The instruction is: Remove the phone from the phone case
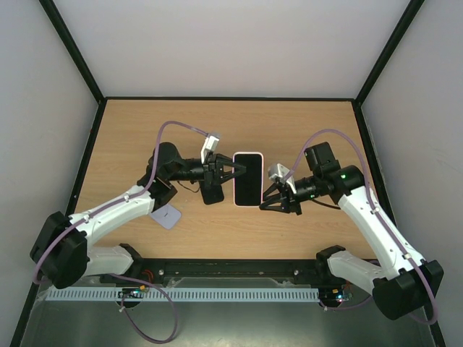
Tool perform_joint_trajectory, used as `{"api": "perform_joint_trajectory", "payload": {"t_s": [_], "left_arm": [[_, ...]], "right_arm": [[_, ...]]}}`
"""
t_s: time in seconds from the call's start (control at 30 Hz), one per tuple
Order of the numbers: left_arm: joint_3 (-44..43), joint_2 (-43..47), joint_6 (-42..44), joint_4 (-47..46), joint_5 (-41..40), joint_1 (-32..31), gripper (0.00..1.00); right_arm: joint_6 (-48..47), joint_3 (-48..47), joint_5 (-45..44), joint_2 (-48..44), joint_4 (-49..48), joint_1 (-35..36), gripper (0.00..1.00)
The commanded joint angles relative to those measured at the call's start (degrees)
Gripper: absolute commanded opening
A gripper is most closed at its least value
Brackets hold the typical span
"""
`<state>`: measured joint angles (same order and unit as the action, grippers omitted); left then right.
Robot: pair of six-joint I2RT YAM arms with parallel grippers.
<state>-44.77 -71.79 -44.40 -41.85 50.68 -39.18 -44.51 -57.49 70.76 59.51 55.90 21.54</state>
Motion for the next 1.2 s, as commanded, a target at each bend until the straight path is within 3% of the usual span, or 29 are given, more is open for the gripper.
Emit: {"api": "perform_joint_trajectory", "payload": {"t_s": [0.0,0.43,0.73,1.0,1.17], "left_arm": [[-0.96,-0.70,-4.12,-7.12,3.50,0.14,0.03],[-1.30,-0.24,-8.95,-6.75,8.58,-1.75,0.03],[-1.49,-0.34,-17.27,-12.55,11.45,-2.04,0.03],[-1.65,2.37,-12.16,-2.95,10.61,-2.12,0.03],[0.87,3.51,-11.17,-3.40,8.68,-3.16,0.03]], "right_arm": [[-2.28,0.81,0.26,-0.97,0.26,0.36,0.25],[-1.92,2.12,-1.92,-0.97,-3.39,0.34,0.17],[-2.13,3.74,-6.10,-0.59,-6.61,0.34,0.14],[12.77,5.01,-2.34,-0.39,-18.36,0.19,0.13],[27.27,5.15,-0.88,-1.88,-27.99,-0.11,0.21]]}}
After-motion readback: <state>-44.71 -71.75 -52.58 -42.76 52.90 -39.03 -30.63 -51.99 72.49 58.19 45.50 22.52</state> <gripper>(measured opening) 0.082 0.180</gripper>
